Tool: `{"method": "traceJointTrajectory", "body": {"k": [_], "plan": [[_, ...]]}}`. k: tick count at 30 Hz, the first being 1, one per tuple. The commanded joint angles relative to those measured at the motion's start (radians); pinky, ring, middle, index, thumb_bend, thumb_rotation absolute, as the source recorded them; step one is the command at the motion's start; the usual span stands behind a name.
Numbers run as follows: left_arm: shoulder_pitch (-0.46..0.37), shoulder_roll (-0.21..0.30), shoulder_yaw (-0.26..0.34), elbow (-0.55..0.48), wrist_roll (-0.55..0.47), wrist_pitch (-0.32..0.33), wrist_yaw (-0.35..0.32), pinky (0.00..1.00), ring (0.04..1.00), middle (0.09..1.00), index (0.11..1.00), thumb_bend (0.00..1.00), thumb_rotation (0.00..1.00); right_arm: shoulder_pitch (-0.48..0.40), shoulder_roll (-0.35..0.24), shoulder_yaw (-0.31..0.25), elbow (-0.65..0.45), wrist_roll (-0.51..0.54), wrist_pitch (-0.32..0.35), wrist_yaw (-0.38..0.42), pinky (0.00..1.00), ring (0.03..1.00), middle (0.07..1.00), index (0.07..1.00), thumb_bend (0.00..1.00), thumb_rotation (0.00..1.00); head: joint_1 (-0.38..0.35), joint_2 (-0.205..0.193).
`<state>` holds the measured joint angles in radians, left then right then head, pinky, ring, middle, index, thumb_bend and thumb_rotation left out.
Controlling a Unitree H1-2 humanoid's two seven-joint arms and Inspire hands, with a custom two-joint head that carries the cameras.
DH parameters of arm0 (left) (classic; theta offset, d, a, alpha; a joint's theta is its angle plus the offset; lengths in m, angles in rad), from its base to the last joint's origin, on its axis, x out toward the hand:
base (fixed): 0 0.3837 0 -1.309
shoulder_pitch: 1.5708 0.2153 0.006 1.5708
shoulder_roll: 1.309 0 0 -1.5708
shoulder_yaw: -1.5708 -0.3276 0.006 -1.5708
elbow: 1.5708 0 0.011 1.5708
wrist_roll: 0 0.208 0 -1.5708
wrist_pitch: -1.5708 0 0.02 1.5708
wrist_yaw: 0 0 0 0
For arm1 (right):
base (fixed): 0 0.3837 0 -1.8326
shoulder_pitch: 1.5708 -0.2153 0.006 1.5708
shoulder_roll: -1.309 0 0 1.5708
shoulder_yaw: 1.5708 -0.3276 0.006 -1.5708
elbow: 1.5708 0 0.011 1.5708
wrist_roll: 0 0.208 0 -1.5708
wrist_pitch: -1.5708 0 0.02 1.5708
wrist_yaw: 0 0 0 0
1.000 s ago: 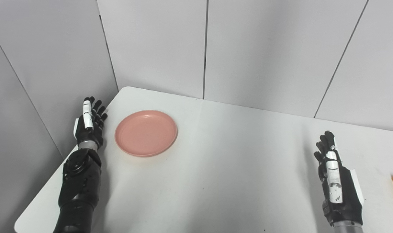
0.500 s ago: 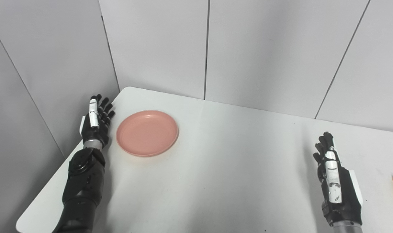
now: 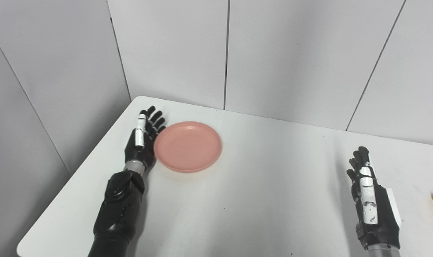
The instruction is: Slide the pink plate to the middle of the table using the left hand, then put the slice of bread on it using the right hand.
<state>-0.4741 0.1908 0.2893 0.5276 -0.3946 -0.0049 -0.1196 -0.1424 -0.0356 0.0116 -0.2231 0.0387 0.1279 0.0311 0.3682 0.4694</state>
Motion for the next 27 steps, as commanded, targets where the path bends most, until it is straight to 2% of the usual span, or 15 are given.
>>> {"method": "traceJointTrajectory", "body": {"k": [1,3,6,11,15,24,27], "plan": [[0.031,-0.013,-0.016,-0.007,-0.009,0.070,-0.010,0.97,0.948,0.947,0.930,0.48,0.95,-0.023,0.001,-0.004,-0.006,0.011,-0.054,0.008,1.00,1.000,1.000,1.000,0.31,1.00,-0.009,0.003],[0.041,-0.026,-0.028,-0.046,0.003,0.094,-0.001,0.96,0.941,0.938,0.925,0.49,0.94,-0.023,0.001,-0.003,0.002,0.005,-0.060,0.005,1.00,1.000,1.000,1.000,0.33,1.00,-0.019,0.005],[0.051,-0.051,-0.045,-0.106,0.019,0.139,0.030,0.93,0.911,0.908,0.893,0.45,0.99,-0.023,-0.001,-0.003,0.010,0.004,-0.069,0.005,1.00,1.000,1.000,1.000,0.34,1.00,-0.023,0.006],[0.072,-0.068,-0.090,-0.202,0.033,0.207,0.036,0.93,0.921,0.922,0.914,0.46,0.99,-0.021,-0.004,0.006,0.024,-0.018,-0.092,0.003,1.00,1.000,1.000,1.000,0.35,1.00,-0.061,0.020],[0.083,-0.083,-0.121,-0.249,0.058,0.225,0.041,0.92,0.920,0.924,0.920,0.44,1.00,-0.018,-0.001,0.008,0.024,-0.013,-0.095,0.009,1.00,1.000,1.000,1.000,0.36,1.00,-0.081,0.027],[0.086,-0.106,-0.181,-0.314,0.059,0.267,-0.001,0.93,0.931,0.933,0.923,0.44,1.00,-0.019,0.009,0.017,0.050,-0.037,-0.123,-0.003,1.00,1.000,1.000,1.000,0.38,1.00,-0.157,0.048],[0.083,-0.126,-0.192,-0.335,0.049,0.291,-0.003,0.93,0.927,0.929,0.917,0.43,1.00,-0.020,0.012,0.021,0.062,-0.045,-0.135,-0.006,1.00,1.000,1.000,1.000,0.41,1.00,-0.172,0.051]]}}
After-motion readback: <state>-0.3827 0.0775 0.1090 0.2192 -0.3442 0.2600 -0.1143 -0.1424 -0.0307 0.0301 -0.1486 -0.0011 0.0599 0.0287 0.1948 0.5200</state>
